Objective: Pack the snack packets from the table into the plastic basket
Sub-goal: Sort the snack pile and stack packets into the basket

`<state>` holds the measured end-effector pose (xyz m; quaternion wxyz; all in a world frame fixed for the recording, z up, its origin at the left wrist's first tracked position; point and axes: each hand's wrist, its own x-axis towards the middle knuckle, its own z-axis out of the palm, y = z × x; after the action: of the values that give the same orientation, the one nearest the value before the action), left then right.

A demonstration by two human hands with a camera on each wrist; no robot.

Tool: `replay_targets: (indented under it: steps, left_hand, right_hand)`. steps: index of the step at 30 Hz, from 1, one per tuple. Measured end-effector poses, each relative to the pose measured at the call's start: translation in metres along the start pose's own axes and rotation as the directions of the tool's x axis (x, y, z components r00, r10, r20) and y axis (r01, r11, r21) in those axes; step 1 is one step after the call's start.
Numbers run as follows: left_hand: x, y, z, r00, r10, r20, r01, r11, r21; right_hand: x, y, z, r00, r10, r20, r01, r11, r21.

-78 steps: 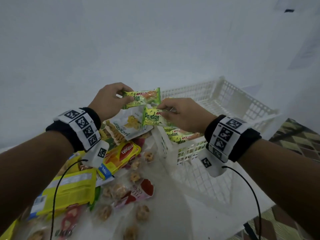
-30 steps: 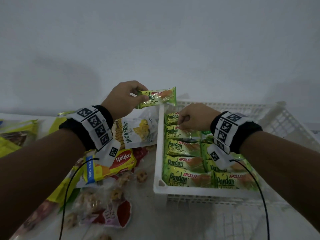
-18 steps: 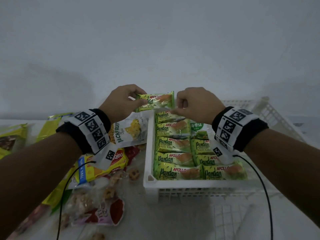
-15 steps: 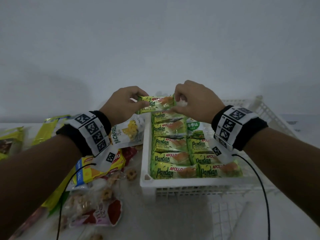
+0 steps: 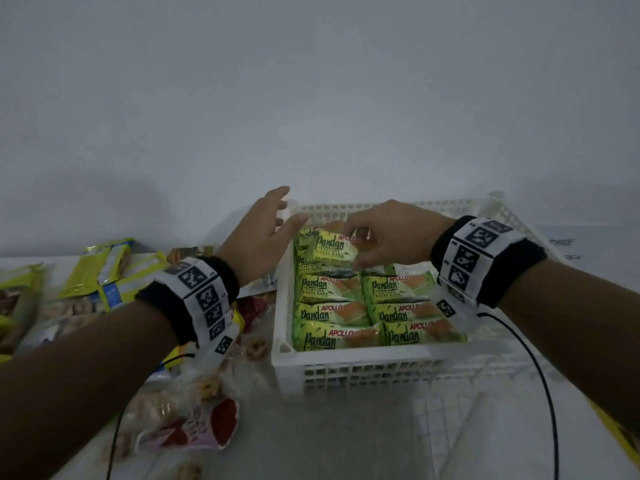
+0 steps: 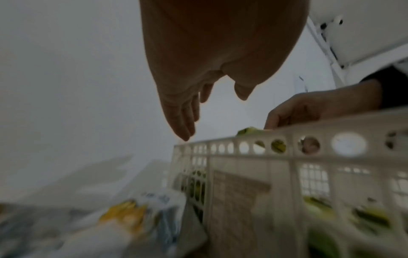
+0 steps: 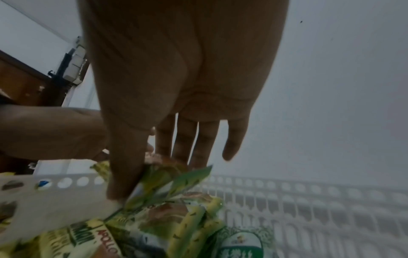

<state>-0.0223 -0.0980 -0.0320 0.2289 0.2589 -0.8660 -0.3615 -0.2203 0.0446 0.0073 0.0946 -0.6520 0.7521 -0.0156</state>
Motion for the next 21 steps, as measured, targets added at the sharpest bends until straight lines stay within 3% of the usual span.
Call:
replay_targets:
  steps: [3,8,21]
  left_hand:
    - [-0.009,-0.017,0.010,0.994,-0.094,0.051,0.093,0.996,0.017]
    - [-0.021,-0.021,0.028,0.953,-0.247,0.175,0.263,0.962,-0.073]
    - [-0.025,-0.016,0.027,0.965,-0.227,0.135,0.243,0.963,-0.115]
  right_hand:
    - [-0.001,0.002,0.006,0.993,0.011,0.116,-0.011,1.000,-0.004]
    - [0.008,-0.004,0.018,0.987,-0.020,0.159,0.017,1.000,0.019]
    - [0.032,-0.018,0.035,0.978,-0.045,0.202,0.042,0.999,0.021]
